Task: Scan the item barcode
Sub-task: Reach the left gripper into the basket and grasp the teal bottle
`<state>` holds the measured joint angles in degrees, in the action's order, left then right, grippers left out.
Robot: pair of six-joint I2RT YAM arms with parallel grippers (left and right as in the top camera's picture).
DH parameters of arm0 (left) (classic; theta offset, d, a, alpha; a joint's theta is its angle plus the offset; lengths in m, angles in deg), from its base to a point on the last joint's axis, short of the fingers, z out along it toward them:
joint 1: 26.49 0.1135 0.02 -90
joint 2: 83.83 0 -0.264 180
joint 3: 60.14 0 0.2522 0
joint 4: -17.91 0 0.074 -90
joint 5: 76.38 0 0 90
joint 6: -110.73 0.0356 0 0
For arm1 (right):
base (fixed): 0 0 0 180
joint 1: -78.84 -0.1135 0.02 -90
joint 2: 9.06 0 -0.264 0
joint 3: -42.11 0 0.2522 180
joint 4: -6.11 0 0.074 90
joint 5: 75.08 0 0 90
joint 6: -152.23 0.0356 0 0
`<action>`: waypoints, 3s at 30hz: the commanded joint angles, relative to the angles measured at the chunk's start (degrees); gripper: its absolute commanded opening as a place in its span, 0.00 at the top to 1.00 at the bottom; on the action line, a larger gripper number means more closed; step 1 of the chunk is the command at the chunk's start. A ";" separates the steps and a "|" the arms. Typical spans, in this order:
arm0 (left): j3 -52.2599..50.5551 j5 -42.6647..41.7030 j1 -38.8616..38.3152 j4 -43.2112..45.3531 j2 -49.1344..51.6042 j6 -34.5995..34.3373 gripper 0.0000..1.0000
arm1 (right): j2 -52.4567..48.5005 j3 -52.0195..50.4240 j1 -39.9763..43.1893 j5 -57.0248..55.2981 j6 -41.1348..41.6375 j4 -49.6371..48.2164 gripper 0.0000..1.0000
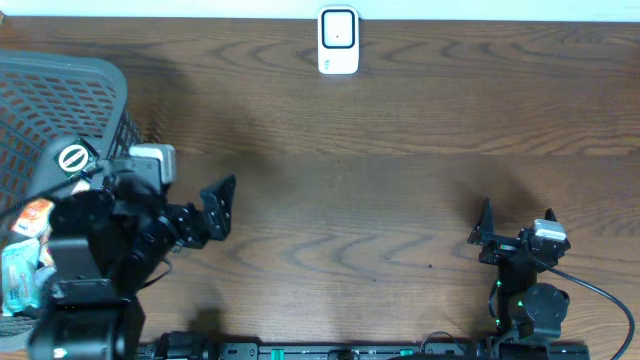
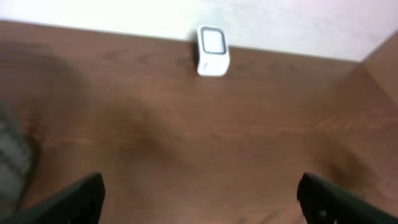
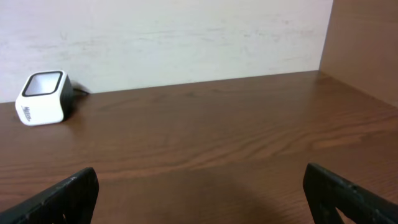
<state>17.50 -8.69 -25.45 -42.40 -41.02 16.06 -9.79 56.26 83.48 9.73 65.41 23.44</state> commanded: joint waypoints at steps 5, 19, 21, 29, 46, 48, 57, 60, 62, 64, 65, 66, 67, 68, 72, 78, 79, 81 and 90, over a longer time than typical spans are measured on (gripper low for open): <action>15.67 11.08 0.17 -9.70 7.34 -3.93 0.02 | 0.20 -0.07 0.17 -0.46 -0.68 0.11 0.01; 29.59 34.53 1.18 -19.54 12.96 -17.81 0.02 | 0.20 -0.07 0.17 -0.46 -0.68 0.11 0.01; 29.59 37.09 3.06 -20.24 13.79 -21.81 0.02 | 0.20 -0.07 0.17 -0.46 -0.68 0.11 0.01; 29.59 36.15 19.19 -23.50 21.55 -29.94 0.02 | 0.20 -0.07 0.17 -0.46 -0.68 0.11 0.01; 29.46 27.54 33.44 -29.64 28.20 -32.85 0.02 | 0.20 -0.07 0.17 -0.46 -0.68 0.11 0.01; 29.46 27.87 34.18 -34.34 28.70 -40.24 0.02 | 0.20 -0.07 0.17 -0.48 -0.68 0.11 0.01; 29.46 28.30 41.99 -42.12 34.42 -47.12 0.02 | 0.20 -0.07 0.17 -0.46 -0.68 0.13 0.01; 29.46 28.28 44.50 -42.56 37.00 -47.10 0.02 | 0.20 -0.07 0.17 -0.46 -0.68 0.11 0.01; 29.46 28.28 45.70 -43.15 38.80 -47.10 0.02 | 0.20 -0.07 0.17 -0.48 -0.68 0.11 0.01; 29.31 28.28 46.62 -44.04 40.50 -47.10 0.02 | 0.20 -0.07 0.17 -0.46 -0.68 0.11 0.01; 29.22 28.28 46.97 -44.46 41.20 -47.12 0.02 | 0.20 -0.07 0.17 -0.46 -0.68 0.11 0.01; 29.09 28.28 47.28 -44.78 41.83 -47.12 0.02 | 0.20 -0.07 0.17 -0.46 -0.68 0.11 0.01; 28.96 28.28 47.52 -44.92 42.25 -47.12 0.02 | 0.20 -0.07 0.17 -0.46 -0.68 0.11 0.01; 28.70 28.28 47.78 -44.87 42.62 -47.12 0.02 | 0.20 -0.07 0.17 -0.46 -0.66 0.11 0.01; 26.67 28.28 48.35 -44.24 42.95 -48.06 0.02 | 0.20 -0.07 0.17 -0.48 -0.68 0.11 0.01; 21.07 28.28 48.41 -39.45 42.95 -48.13 0.02 | 0.20 -0.07 0.17 -0.46 -0.68 0.11 0.01; 20.04 28.28 48.39 -38.34 42.95 -48.13 0.02 | 0.20 -0.07 0.17 -0.46 -0.68 0.11 0.01; 18.40 28.15 48.39 -36.79 42.95 -48.15 0.02 | 0.20 -0.07 0.17 -0.46 -0.68 0.11 0.01; 11.34 27.82 48.39 -31.39 42.95 -48.17 0.02 | 0.20 -0.07 0.17 -0.46 -0.68 0.11 0.01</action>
<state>30.98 18.88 22.59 -74.55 1.82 -31.78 -9.79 56.26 83.48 9.73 65.41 23.44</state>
